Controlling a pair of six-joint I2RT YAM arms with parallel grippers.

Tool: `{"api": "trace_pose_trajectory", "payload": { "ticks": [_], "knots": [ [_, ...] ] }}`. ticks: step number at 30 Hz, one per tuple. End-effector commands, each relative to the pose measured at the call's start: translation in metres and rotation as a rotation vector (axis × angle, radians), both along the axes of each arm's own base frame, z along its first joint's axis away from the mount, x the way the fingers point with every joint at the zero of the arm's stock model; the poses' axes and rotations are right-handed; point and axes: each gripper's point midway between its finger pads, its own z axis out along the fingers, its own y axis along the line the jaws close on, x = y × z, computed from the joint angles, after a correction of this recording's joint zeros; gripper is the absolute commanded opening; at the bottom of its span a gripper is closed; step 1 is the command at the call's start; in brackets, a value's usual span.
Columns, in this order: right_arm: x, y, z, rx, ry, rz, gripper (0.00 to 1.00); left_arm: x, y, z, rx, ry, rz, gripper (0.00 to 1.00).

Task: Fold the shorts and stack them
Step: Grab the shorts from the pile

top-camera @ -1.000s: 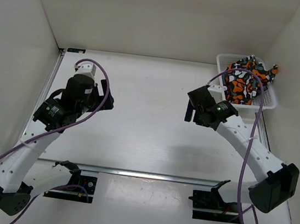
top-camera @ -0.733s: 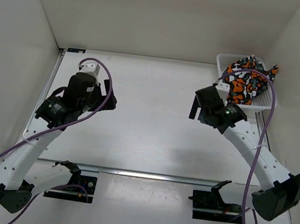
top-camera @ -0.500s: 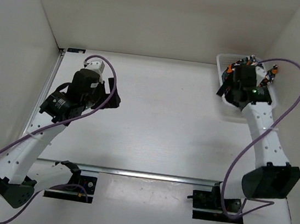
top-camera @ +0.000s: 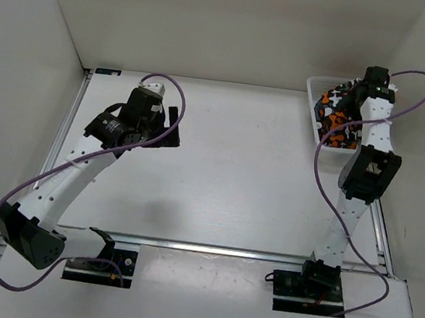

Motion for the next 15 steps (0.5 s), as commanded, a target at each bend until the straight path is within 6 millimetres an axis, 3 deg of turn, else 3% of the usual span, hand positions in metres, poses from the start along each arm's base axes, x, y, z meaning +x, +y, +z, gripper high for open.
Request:
{"api": "trace_pose_trajectory", "payload": {
  "ticks": [1,2,5,6,7,8,9,11,12,14,15],
  "knots": [
    [0.024,-0.004,-0.018,0.066,-0.002,0.030,0.89,0.009,-0.007,0.016,-0.011,-0.045,-0.028,0.99],
    [0.028,-0.008,-0.025,0.077,-0.003,0.029,0.85,0.010,-0.007,0.013,-0.007,-0.036,-0.028,0.99],
    [0.049,-0.003,-0.033,0.104,-0.043,0.070,0.58,0.016,-0.014,0.007,0.014,-0.016,-0.070,0.99],
    [0.051,-0.003,-0.032,0.102,-0.052,0.071,0.44,0.018,-0.017,0.009,0.011,-0.018,-0.085,0.99],
    [0.051,-0.003,-0.024,0.112,-0.071,0.055,0.17,0.021,-0.019,0.010,0.011,-0.016,-0.085,0.99],
    [0.048,-0.005,-0.017,0.106,-0.078,0.032,0.08,0.021,-0.019,0.010,0.011,-0.016,-0.085,0.99],
    [0.047,0.001,0.015,0.101,-0.142,0.036,0.02,0.023,-0.020,0.010,0.011,-0.016,-0.085,0.99],
    [0.044,0.009,0.033,0.104,-0.199,0.048,0.00,0.025,-0.023,0.011,-0.004,-0.013,-0.083,0.99],
    [0.036,0.020,0.079,0.087,-0.280,0.091,0.00,0.025,-0.023,0.011,-0.004,-0.013,-0.083,0.99],
    [0.030,0.041,0.118,0.079,-0.362,0.167,0.00,0.022,-0.020,0.014,-0.021,-0.017,-0.076,0.99],
    [0.018,0.058,0.159,0.074,-0.433,0.228,0.00,0.014,-0.029,0.014,-0.061,0.004,-0.123,0.99]
  ]
}}
